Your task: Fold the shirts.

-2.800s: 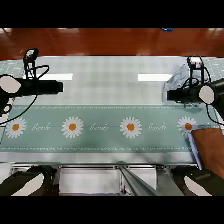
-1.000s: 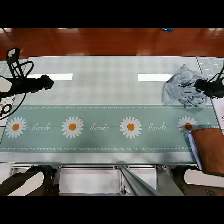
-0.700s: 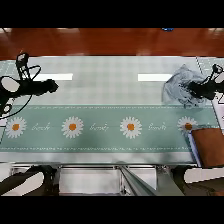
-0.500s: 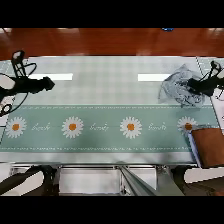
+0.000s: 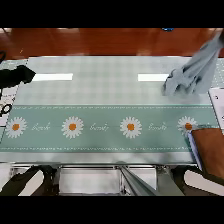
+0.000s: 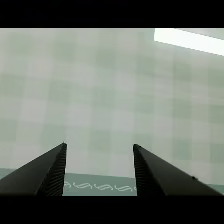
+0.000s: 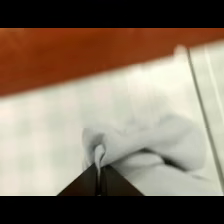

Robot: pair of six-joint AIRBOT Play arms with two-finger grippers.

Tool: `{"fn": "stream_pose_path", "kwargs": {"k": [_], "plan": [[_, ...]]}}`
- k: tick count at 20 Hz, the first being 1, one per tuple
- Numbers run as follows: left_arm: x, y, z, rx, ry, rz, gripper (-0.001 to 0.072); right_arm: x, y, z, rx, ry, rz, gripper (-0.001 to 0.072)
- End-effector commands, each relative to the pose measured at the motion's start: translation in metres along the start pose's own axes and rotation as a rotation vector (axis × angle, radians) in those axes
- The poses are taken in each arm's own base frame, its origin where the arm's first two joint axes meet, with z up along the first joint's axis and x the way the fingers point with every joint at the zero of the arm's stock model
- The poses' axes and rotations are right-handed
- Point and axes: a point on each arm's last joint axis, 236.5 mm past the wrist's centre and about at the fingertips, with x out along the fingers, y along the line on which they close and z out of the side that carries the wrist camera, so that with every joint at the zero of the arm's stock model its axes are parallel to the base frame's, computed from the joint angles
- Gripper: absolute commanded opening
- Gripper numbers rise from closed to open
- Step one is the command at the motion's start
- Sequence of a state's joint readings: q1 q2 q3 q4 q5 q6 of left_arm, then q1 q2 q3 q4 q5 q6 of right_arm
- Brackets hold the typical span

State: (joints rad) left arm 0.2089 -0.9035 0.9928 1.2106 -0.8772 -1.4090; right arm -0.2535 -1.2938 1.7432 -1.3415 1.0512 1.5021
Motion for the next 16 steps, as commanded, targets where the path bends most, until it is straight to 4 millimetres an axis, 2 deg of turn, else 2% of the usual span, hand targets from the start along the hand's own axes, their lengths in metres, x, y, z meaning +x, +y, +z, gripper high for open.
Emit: {"fn": "stream_pose_path", "kwargs": {"k": [1, 3, 4, 5, 7, 12, 16], "plan": [[-0.025, -0.010, -0.015, -0.016, -0.016, -0.021, 0.0506, -0.105, 0.075, 0.079, -0.117, -0.272, 0.112, 0.0018], [-0.033, -0.012, -0.023, -0.012, -0.019, -0.023, 0.0506, -0.153, 0.113, 0.104, -0.159, -0.381, 0.187, 0.0018], [-0.037, -0.013, -0.025, -0.009, -0.021, -0.024, 0.0506, -0.173, 0.128, 0.110, -0.172, -0.421, 0.222, 0.0018], [-0.040, -0.014, -0.026, -0.006, -0.019, -0.027, 0.0506, -0.189, 0.144, 0.113, -0.187, -0.452, 0.260, 0.0018], [-0.043, -0.016, -0.028, -0.003, -0.016, -0.029, 0.0506, -0.208, 0.176, 0.107, -0.229, -0.473, 0.341, 0.0018], [-0.043, -0.017, -0.034, -0.022, 0.010, -0.034, 0.0506, -0.223, 0.268, 0.063, -0.338, -0.400, 0.565, 0.0018], [-0.043, -0.020, -0.049, -0.018, 0.073, -0.045, 0.0506, -0.211, 0.325, 0.014, -0.408, -0.293, 0.652, 0.0018]]}}
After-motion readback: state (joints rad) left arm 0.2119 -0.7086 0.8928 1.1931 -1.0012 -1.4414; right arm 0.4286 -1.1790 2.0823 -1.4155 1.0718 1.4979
